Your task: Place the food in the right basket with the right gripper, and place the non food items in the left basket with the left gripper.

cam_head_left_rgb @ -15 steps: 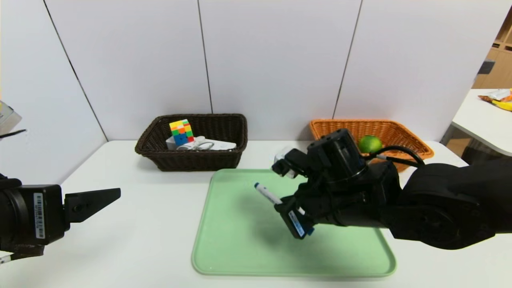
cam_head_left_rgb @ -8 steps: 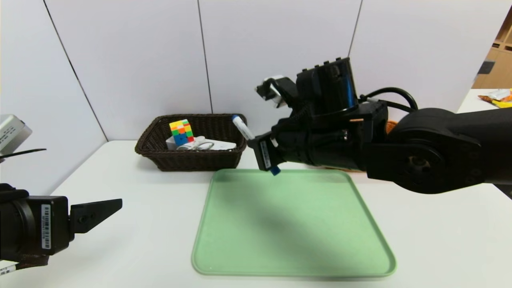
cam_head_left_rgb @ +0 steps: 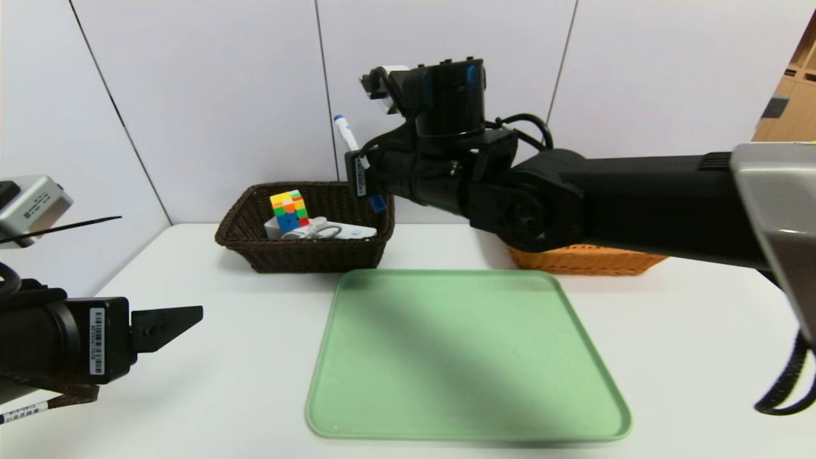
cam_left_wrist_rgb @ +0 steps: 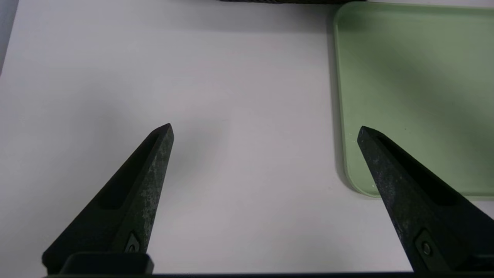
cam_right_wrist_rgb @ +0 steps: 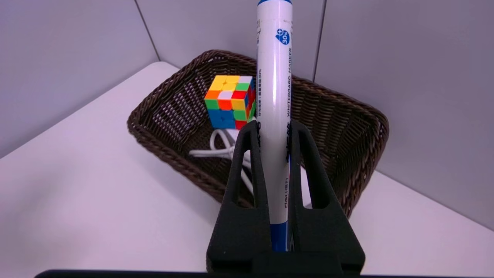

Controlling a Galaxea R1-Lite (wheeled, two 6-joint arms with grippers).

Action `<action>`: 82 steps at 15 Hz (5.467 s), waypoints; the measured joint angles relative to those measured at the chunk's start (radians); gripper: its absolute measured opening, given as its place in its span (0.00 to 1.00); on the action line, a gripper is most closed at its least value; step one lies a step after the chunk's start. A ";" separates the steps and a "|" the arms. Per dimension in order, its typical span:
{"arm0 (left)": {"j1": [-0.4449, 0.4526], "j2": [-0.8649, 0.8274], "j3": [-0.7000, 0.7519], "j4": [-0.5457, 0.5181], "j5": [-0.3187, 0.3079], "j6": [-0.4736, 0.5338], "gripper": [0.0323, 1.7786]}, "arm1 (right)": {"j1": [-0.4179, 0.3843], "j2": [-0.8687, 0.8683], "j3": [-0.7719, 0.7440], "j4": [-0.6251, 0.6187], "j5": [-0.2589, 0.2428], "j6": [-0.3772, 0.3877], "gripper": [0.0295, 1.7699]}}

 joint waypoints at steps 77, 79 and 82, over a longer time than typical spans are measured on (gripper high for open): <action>0.592 -1.088 0.480 -0.127 -0.292 0.541 0.95 | -0.785 -2.174 1.318 0.529 0.008 -0.164 0.96; 0.591 -1.097 0.593 -0.260 -0.292 0.547 0.95 | -0.785 -2.181 1.455 0.349 0.019 -0.193 0.96; 0.590 -1.101 0.812 -0.573 -0.293 0.566 0.95 | -0.785 -2.182 1.749 -0.010 0.078 -0.247 0.96</action>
